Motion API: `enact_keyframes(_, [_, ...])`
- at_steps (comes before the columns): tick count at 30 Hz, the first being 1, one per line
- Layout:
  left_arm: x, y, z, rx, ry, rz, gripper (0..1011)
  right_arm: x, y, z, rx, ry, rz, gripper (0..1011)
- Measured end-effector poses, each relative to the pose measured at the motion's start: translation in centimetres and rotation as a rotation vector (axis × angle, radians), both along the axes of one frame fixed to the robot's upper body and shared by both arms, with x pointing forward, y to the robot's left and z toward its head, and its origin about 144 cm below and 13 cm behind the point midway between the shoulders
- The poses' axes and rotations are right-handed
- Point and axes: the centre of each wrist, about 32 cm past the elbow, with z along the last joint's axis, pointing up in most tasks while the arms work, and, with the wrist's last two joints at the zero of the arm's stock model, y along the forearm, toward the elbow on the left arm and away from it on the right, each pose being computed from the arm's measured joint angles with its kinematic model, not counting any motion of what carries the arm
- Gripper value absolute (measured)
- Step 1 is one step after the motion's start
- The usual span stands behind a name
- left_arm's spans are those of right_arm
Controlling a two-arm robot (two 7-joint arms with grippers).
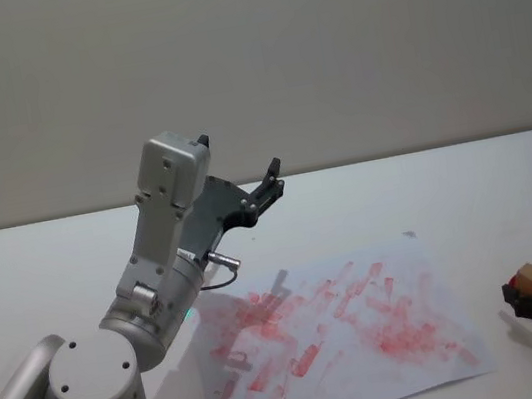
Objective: Use the one hand to pick up the stamp and affix it onto the A4 paper.
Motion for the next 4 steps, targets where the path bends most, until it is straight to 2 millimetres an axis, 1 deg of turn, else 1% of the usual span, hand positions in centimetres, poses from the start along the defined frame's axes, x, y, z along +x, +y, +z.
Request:
enact_keyframes(1, [0.0, 0.0, 0.0, 0.0, 0.0, 0.0, 1001, 0.0, 0.0, 0.0, 0.0, 0.0, 0.0, 995])
enact_keyframes(4, [0.0, 0.0, 0.0, 0.0, 0.0, 0.0, 1001, 0.01, 0.01, -0.01, 0.0, 0.001, 0.001, 1001])
